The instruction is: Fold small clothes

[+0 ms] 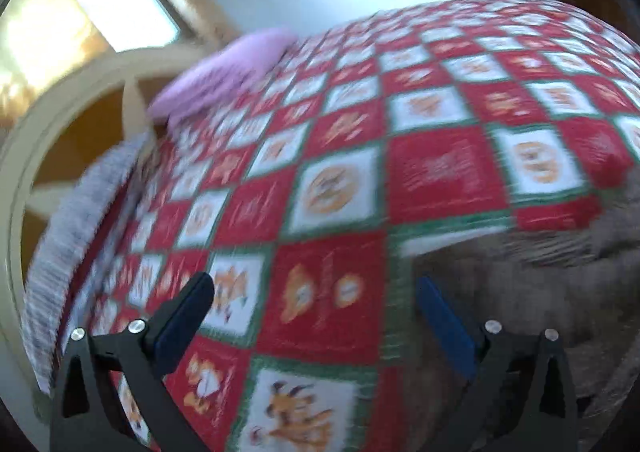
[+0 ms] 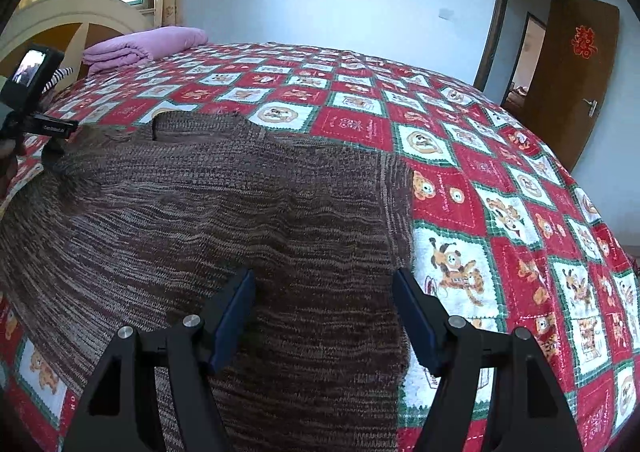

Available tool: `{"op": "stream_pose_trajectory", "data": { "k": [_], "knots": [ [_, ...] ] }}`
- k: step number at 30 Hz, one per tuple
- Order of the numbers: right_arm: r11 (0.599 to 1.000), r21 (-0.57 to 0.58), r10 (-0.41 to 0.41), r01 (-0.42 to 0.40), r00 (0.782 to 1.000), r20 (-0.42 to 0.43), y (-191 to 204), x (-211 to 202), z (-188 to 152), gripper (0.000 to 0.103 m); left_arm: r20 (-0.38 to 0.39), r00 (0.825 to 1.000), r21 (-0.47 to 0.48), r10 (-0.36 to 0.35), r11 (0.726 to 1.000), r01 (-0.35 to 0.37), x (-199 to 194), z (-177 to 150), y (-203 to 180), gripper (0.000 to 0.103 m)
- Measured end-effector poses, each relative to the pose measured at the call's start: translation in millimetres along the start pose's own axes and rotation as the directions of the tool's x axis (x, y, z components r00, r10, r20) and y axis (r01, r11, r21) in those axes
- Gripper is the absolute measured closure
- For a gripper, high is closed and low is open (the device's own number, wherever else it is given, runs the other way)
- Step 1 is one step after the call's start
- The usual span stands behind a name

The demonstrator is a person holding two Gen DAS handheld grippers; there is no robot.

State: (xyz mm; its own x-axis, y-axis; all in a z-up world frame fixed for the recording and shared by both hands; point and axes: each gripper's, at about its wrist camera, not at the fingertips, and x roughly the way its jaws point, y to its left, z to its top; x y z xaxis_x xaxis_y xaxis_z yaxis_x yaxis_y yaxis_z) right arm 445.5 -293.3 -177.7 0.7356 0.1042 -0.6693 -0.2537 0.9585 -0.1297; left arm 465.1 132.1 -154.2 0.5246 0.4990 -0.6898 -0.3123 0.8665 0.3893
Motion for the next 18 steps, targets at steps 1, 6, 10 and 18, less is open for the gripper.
{"op": "stream_pose_trajectory", "data": {
  "k": [1,6,10,18],
  "knots": [
    [1.000,0.006,0.009,-0.009,1.000,0.003,-1.3,-1.4,0.5,0.032,-0.002,1.000,-0.031,-0.020,0.999,0.019,0.9,-5.3,9.2,0.000],
    [0.990,0.085,0.112,-0.115,0.993,0.041,-22.2,-19.7,10.9,0.032,0.159,0.958,0.054,-0.239,0.971,0.233,-39.3,-45.1,26.3,0.000],
    [0.978,0.132,0.160,-0.163,0.987,0.031,-41.6,-19.0,34.6,0.032,0.232,0.887,0.272,-0.400,0.902,0.336,-64.4,-72.4,16.9,0.000],
    [0.960,0.217,0.187,-0.175,0.982,-0.035,-58.9,30.4,67.5,0.048,0.225,0.828,0.427,-0.514,0.816,0.390,-58.4,-80.5,9.2,0.000]
  ]
}}
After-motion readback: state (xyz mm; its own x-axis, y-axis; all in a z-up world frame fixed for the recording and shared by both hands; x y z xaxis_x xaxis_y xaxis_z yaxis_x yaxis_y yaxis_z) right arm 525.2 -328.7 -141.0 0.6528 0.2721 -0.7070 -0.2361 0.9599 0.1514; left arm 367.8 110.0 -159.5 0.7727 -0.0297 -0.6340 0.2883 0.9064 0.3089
